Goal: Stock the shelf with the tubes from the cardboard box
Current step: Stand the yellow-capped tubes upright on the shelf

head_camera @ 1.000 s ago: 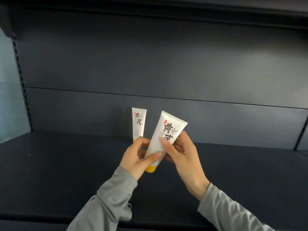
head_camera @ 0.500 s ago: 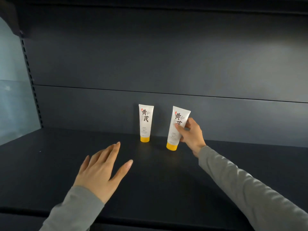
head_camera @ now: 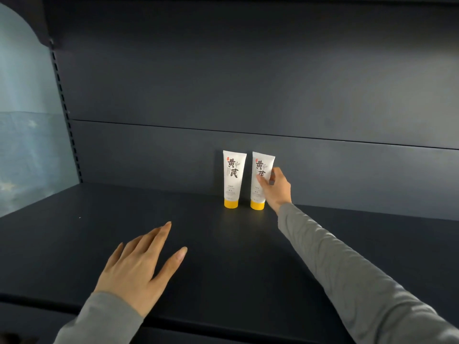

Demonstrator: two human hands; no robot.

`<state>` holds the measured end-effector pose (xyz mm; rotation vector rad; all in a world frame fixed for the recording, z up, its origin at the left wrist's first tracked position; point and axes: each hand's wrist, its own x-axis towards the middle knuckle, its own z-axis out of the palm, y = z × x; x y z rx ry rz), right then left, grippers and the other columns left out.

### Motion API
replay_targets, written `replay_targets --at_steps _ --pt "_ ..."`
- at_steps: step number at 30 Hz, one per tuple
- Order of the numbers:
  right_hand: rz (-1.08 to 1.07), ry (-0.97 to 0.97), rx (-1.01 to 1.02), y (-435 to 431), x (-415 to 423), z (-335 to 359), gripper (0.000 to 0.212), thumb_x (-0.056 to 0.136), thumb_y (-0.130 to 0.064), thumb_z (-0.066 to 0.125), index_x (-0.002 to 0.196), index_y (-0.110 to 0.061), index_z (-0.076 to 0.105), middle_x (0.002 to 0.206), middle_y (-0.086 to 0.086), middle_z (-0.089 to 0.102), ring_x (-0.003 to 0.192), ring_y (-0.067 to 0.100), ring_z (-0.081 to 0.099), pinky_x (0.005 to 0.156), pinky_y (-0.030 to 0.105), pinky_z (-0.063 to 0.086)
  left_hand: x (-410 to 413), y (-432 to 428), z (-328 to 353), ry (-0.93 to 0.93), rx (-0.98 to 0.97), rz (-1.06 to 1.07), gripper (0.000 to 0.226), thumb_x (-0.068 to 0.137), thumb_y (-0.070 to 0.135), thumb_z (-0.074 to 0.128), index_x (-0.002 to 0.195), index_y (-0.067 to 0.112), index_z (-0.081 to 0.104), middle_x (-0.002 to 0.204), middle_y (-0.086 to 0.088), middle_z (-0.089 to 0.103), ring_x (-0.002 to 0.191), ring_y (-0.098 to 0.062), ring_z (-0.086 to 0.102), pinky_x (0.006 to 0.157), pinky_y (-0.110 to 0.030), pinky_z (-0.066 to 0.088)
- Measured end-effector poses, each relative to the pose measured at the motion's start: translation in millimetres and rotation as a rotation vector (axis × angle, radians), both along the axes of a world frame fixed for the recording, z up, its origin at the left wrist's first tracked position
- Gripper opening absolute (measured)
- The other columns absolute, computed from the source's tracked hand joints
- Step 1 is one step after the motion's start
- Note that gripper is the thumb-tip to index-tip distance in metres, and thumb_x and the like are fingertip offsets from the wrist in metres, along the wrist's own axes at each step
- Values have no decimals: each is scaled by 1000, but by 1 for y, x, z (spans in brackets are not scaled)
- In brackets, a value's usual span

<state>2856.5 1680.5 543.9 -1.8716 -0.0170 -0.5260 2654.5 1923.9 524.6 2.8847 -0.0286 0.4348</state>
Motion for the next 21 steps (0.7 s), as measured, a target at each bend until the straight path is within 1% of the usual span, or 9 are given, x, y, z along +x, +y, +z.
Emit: replay_targets --at_steps 1,3,6,8,10,13,15,17,21 --pt "-1 10 -9 0 1 -2 26 92 -21 59 113 -7 50 109 3 60 102 23 59 81 30 46 0 1 1 -5 -5 1 89 61 69 -12 144 38 -7 153 19 15 140 -4 17 114 -26 13" --pt "4 50 -57 1 2 -6 31 90 -17 62 116 -7 47 121 7 59 112 26 58 85 33 47 -1 2 2 -13 -28 -1 89 62 69 -10 145 38 -4 152 18 17 139 -4 18 114 -26 15" --pt "8 106 -106 3 1 -12 40 87 -13 65 120 -8 44 133 9 54 121 28 53 92 35 48 -2 1 2 -22 -55 -10 89 63 69 -8 145 38 -1 152 17 19 139 -5 19 113 -27 15" --pt "-3 126 -109 3 0 -14 42 87 -12 66 122 -7 43 135 9 52 123 28 52 95 36 47 -2 0 2 -21 -43 -19 89 62 69 -9 145 38 -1 152 17 18 139 -4 19 113 -26 15" --pt "-3 152 -108 2 -3 -13 43 87 -13 65 123 -7 42 135 9 52 122 27 52 94 34 46 0 -1 3 -13 -47 -35 88 64 69 -7 146 37 0 152 16 21 139 -6 20 113 -26 16" --pt "31 210 -161 -4 -13 -5 50 89 -19 63 131 -7 38 136 9 51 123 25 51 92 30 42 4 0 2 4 -42 -60 77 75 67 4 146 36 -1 152 14 23 139 -8 22 112 -28 20" --pt "25 241 -259 -13 -25 0 57 92 -27 59 139 -7 32 141 10 45 127 26 46 98 33 39 9 3 1 19 4 -68 67 87 61 12 146 35 -5 153 12 21 139 -10 22 112 -30 20" --pt "-36 236 -388 -27 -43 6 60 95 -35 53 143 -10 29 145 11 40 130 28 42 102 37 36 14 6 4 23 32 -79 64 91 56 17 146 34 -6 154 10 19 140 -12 22 112 -32 20" --pt "-247 134 -674 -66 -90 25 57 96 -44 44 144 -15 31 146 8 39 131 32 40 100 46 37 30 5 27 -52 -39 -118 65 92 53 24 148 30 -1 155 1 19 139 -23 24 110 -39 21"
